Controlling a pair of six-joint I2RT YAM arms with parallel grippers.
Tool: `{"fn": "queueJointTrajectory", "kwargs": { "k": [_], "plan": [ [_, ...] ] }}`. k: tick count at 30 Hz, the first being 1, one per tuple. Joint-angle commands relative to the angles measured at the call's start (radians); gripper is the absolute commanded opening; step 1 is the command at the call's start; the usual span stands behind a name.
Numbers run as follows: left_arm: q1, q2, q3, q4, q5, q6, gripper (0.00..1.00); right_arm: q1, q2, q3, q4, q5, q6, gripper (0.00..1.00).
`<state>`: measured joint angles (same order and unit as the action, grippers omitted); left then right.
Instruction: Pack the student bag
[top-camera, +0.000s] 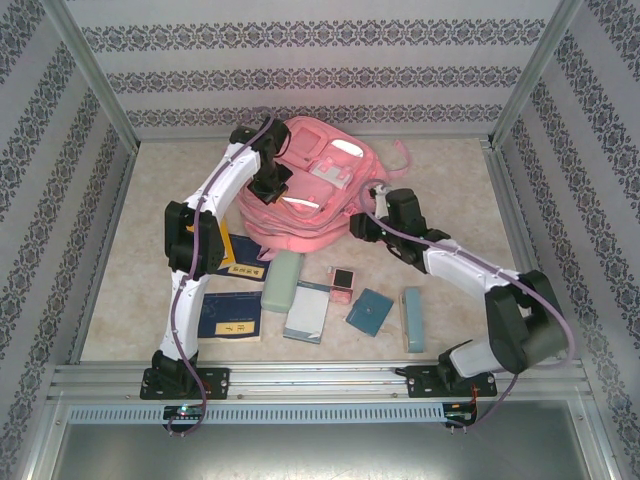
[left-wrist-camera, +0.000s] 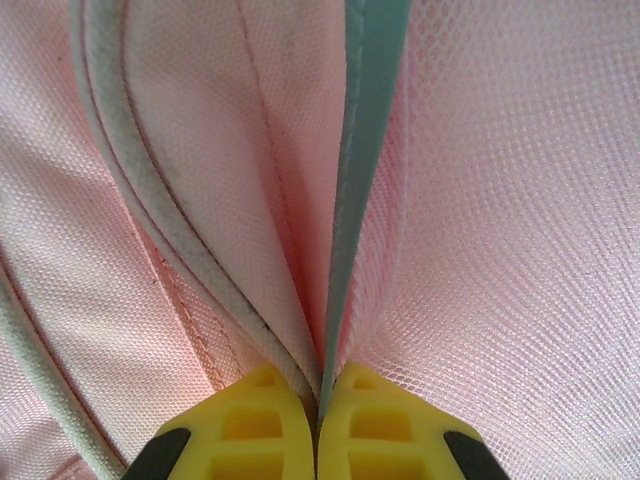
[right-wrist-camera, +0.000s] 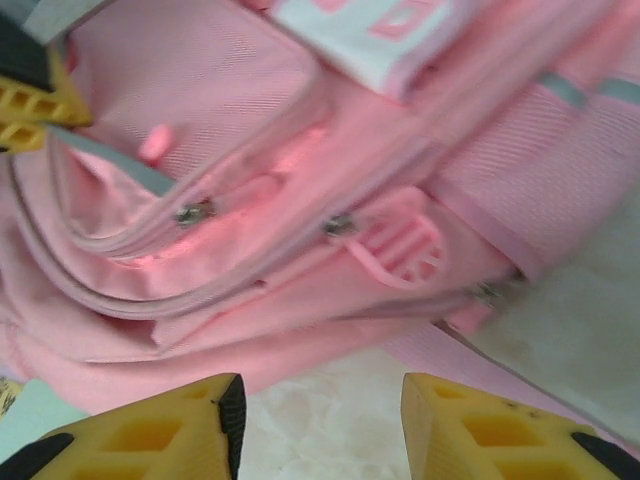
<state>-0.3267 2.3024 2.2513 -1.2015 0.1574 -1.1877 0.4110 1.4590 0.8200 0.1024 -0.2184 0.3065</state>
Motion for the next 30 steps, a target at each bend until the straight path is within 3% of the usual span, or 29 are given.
{"fn": "queueJointTrajectory", "kwargs": {
  "k": [1, 6, 17, 24, 30],
  "plan": [
    [0.004, -0.032, 0.059, -0.053, 0.007, 0.08, 0.0, 0.009, 0.06, 0.105, 0.032, -0.138, -0.205, 0.49],
    [0.005, -0.033, 0.139, -0.104, -0.016, 0.139, 0.0, -0.071, 0.114, 0.181, 0.028, -0.172, -0.104, 0.41],
    [0.015, -0.027, 0.305, -0.124, 0.03, 0.112, 0.0, -0.041, 0.045, -0.154, 0.288, 0.06, -0.087, 0.49],
    [0.017, -0.032, 0.315, -0.14, 0.047, 0.1, 0.0, -0.031, 0.116, -0.271, 0.535, 0.053, -0.148, 0.37],
    [0.017, -0.047, 0.314, -0.157, 0.046, 0.106, 0.0, -0.041, 0.195, -0.296, 0.702, 0.123, -0.151, 0.36]
  ]
}}
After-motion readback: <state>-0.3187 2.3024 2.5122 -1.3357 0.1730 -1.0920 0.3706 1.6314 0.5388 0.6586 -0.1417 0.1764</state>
